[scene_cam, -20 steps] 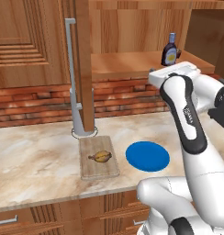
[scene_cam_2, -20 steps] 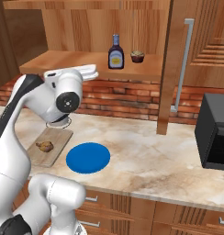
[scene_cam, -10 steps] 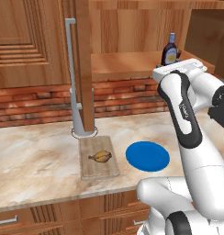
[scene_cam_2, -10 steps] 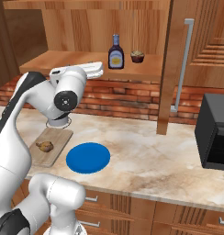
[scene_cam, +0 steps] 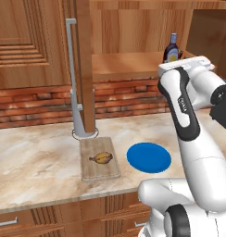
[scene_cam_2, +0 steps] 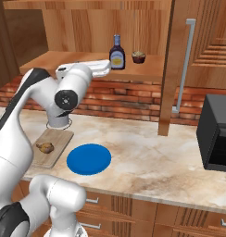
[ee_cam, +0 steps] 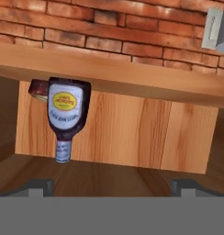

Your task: Pick the chicken drumstick from the plate and place it on the cutting board. Then pick the condiment bottle from the cabinet and place it next to the cutting board.

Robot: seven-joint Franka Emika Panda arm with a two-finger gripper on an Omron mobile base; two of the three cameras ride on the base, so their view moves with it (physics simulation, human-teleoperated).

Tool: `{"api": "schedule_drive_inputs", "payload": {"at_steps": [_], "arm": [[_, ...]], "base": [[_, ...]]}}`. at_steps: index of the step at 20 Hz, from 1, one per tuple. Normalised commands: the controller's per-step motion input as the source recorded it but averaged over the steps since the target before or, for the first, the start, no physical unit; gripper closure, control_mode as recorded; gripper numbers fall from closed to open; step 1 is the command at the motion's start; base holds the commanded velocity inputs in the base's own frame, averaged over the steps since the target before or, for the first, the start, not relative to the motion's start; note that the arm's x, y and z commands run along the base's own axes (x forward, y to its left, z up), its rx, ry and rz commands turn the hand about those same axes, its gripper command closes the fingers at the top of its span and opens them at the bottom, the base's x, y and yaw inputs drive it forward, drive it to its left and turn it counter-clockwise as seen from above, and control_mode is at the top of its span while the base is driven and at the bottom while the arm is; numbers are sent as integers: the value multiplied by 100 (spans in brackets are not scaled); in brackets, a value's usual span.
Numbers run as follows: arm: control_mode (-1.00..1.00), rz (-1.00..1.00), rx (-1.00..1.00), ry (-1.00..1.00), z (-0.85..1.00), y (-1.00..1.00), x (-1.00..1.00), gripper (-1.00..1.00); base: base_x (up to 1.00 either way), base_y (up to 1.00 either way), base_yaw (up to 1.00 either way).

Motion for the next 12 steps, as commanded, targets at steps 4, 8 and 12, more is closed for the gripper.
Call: {"api": "schedule_drive_inputs", "payload": {"at_steps": [4, 8, 12], "arm": [[-100, -8, 11, 0, 18, -16, 0, -100], [-100, -7, 13, 0, 21, -13, 0, -100], [-100, -7, 13, 0, 28, -12, 0, -100]], "base": [[0, 0, 0], [0, 0, 0], [0, 0, 0]]}}
